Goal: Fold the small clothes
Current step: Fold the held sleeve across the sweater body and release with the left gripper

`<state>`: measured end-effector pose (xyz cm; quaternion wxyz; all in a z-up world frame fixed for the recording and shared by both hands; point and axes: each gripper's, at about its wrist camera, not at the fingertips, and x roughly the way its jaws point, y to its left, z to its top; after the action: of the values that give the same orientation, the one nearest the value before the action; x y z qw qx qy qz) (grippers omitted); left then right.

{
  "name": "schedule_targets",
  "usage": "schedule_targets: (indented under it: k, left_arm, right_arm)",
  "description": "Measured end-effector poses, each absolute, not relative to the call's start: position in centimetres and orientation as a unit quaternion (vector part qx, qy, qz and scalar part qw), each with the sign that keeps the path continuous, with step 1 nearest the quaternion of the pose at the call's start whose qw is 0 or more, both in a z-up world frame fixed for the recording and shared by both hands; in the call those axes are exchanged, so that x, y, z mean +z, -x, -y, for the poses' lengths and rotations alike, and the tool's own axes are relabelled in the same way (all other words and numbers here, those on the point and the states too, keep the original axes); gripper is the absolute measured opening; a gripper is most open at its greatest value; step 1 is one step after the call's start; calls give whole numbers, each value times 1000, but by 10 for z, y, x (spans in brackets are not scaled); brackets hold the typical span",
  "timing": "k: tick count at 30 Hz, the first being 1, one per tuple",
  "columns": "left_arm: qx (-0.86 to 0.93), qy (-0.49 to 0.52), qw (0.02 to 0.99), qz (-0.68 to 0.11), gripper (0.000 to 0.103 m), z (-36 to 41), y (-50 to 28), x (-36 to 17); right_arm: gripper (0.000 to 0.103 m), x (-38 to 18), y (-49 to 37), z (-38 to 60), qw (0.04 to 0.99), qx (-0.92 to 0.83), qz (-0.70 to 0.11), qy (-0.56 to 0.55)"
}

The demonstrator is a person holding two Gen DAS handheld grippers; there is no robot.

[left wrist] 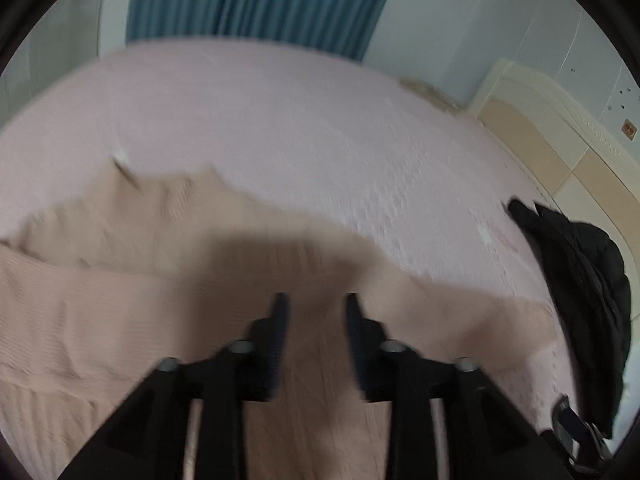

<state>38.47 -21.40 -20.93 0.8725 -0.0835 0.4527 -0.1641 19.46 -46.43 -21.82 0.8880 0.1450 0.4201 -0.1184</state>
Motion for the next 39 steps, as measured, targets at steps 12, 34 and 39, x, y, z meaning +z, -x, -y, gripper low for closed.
schedule_targets:
  k: [12,34,39]
  left_arm:
    - [8,113,906,-407,68,1,-354,-188]
    - [-1,154,891,-427,16,-41,-365,-258]
    - [8,173,897,-407,13,-51,-362,-254]
  right_arm:
    - [64,-233,-274,393,892,-12,-416,-177]
    - [5,-268,-318,347,888,-28,-431,-157]
    - [5,-255,-309,334,906,-23,-407,-117]
